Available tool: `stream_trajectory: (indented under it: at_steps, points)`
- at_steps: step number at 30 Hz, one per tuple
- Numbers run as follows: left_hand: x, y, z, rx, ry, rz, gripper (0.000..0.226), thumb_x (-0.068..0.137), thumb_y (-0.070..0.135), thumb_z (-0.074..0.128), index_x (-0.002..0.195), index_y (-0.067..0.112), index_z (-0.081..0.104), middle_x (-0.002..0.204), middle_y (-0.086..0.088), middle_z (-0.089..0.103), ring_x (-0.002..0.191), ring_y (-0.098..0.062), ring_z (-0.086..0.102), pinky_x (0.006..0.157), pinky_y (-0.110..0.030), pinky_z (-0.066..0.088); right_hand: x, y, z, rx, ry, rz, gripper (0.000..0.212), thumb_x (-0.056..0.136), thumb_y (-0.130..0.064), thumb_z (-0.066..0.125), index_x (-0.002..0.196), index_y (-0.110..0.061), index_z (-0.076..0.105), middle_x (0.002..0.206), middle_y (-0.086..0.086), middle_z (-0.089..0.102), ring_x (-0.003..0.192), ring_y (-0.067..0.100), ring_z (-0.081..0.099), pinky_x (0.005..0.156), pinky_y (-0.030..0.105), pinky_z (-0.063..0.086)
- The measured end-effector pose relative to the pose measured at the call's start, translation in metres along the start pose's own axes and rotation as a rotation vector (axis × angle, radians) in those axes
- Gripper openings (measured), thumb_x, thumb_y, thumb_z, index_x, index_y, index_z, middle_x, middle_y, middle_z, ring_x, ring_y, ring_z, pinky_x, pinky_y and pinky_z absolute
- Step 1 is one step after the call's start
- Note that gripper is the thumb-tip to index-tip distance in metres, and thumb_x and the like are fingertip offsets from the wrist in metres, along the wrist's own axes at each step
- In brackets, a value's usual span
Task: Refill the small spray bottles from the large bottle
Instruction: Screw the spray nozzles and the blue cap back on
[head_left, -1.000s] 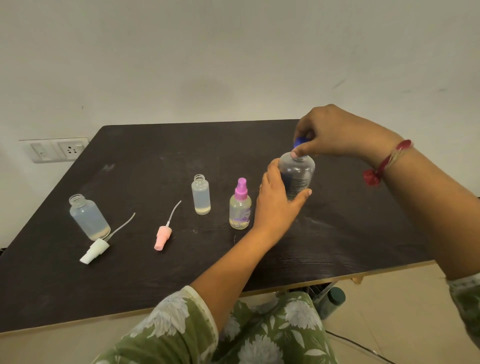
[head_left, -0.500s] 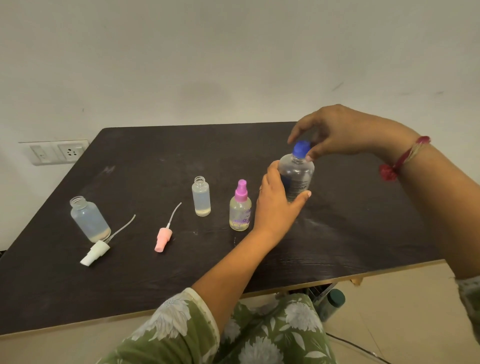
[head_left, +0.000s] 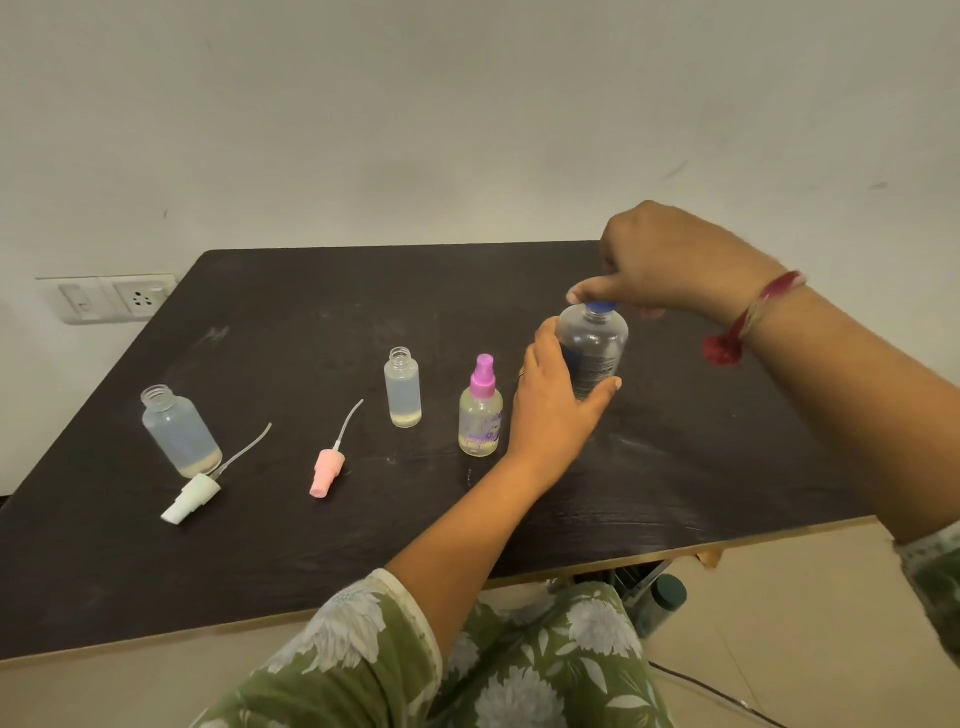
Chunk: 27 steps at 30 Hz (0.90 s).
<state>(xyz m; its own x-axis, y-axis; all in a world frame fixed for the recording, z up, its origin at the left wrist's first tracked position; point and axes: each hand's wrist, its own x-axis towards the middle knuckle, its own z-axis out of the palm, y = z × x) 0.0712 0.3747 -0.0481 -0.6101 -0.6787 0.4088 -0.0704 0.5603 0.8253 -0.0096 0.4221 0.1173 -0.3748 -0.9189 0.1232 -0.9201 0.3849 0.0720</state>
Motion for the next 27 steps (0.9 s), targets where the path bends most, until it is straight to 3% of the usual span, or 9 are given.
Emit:
stream_trajectory:
  at_steps: [3, 6, 8, 10, 12, 16, 21, 25, 27]
  points:
    - [0.001, 0.0, 0.0, -0.004, -0.001, -0.013, 0.081, 0.08, 0.035, 0.074, 0.143, 0.015, 0.027, 0.138, -0.006, 0.043, 0.126, -0.023, 0.045, 0.101, -0.041, 0.044, -0.004, -0.007, 0.007, -0.102, 0.129, 0.05, 0.063, 0.084, -0.061, 0.055, 0.052, -0.01, 0.035, 0.053, 0.004, 0.039, 0.05, 0.016, 0.037, 0.047, 0.028, 0.021]
    - [0.001, 0.001, 0.0, -0.006, 0.0, -0.01, 0.081, 0.08, 0.035, 0.075, 0.142, 0.015, 0.027, 0.139, -0.007, 0.043, 0.126, -0.023, 0.045, 0.101, -0.042, 0.044, -0.009, 0.001, 0.008, 0.023, 0.14, 0.045, 0.068, 0.077, -0.071, 0.051, 0.061, -0.005, 0.051, 0.06, 0.008, 0.053, 0.058, 0.022, 0.05, 0.051, 0.029, 0.032]
    - [0.001, 0.001, 0.0, -0.009, 0.0, -0.005, 0.08, 0.08, 0.035, 0.075, 0.142, 0.016, 0.027, 0.137, -0.006, 0.044, 0.125, -0.023, 0.046, 0.1, -0.042, 0.045, -0.01, 0.011, 0.003, 0.181, 0.057, 0.007, 0.053, 0.076, -0.058, 0.065, 0.1, -0.011, 0.067, 0.092, 0.006, 0.067, 0.089, 0.023, 0.061, 0.071, 0.03, 0.043]
    - [0.0, 0.0, -0.001, -0.011, -0.004, 0.003, 0.08, 0.08, 0.035, 0.074, 0.142, 0.016, 0.027, 0.136, -0.006, 0.044, 0.124, -0.022, 0.046, 0.099, -0.042, 0.045, -0.012, 0.016, -0.004, 0.225, -0.064, -0.077, 0.041, 0.077, -0.029, 0.076, 0.116, -0.021, 0.064, 0.108, -0.001, 0.067, 0.099, 0.014, 0.059, 0.08, 0.025, 0.041]
    - [0.0, -0.001, -0.001, -0.009, -0.005, 0.007, 0.08, 0.08, 0.034, 0.074, 0.142, 0.016, 0.027, 0.137, -0.006, 0.043, 0.125, -0.022, 0.045, 0.1, -0.041, 0.045, -0.009, 0.017, -0.004, 0.231, -0.079, -0.116, 0.034, 0.077, -0.015, 0.076, 0.109, -0.021, 0.068, 0.102, -0.002, 0.068, 0.091, 0.011, 0.061, 0.074, 0.02, 0.04]
    - [0.0, 0.001, -0.001, -0.005, -0.005, 0.003, 0.081, 0.081, 0.036, 0.074, 0.143, 0.017, 0.026, 0.138, -0.006, 0.042, 0.125, -0.021, 0.045, 0.1, -0.039, 0.045, -0.002, 0.014, -0.002, 0.157, 0.003, -0.069, 0.021, 0.077, -0.03, 0.076, 0.088, -0.012, 0.072, 0.075, 0.001, 0.069, 0.073, 0.014, 0.062, 0.059, 0.023, 0.04]
    - [0.0, 0.001, -0.001, -0.005, -0.008, -0.006, 0.08, 0.081, 0.035, 0.074, 0.143, 0.016, 0.026, 0.138, -0.007, 0.042, 0.126, -0.024, 0.045, 0.099, -0.041, 0.045, -0.004, 0.005, 0.008, -0.048, 0.144, 0.021, 0.063, 0.077, -0.064, 0.061, 0.05, -0.011, 0.039, 0.05, 0.004, 0.041, 0.05, 0.016, 0.039, 0.047, 0.027, 0.021]
    - [0.0, 0.0, -0.001, -0.006, -0.003, 0.003, 0.078, 0.08, 0.035, 0.074, 0.141, 0.016, 0.028, 0.136, -0.006, 0.044, 0.125, -0.022, 0.045, 0.098, -0.042, 0.045, -0.011, 0.009, 0.002, 0.019, 0.13, 0.026, 0.076, 0.063, -0.08, 0.053, 0.056, -0.005, 0.048, 0.054, 0.007, 0.049, 0.056, 0.023, 0.047, 0.051, 0.03, 0.031]
    - [0.0, 0.0, -0.002, -0.009, -0.004, 0.009, 0.079, 0.081, 0.035, 0.074, 0.142, 0.016, 0.027, 0.137, -0.005, 0.044, 0.125, -0.021, 0.044, 0.099, -0.04, 0.045, -0.012, 0.013, -0.006, 0.134, 0.043, -0.002, 0.062, 0.067, -0.067, 0.068, 0.098, -0.012, 0.068, 0.088, 0.004, 0.066, 0.084, 0.022, 0.059, 0.069, 0.032, 0.044]
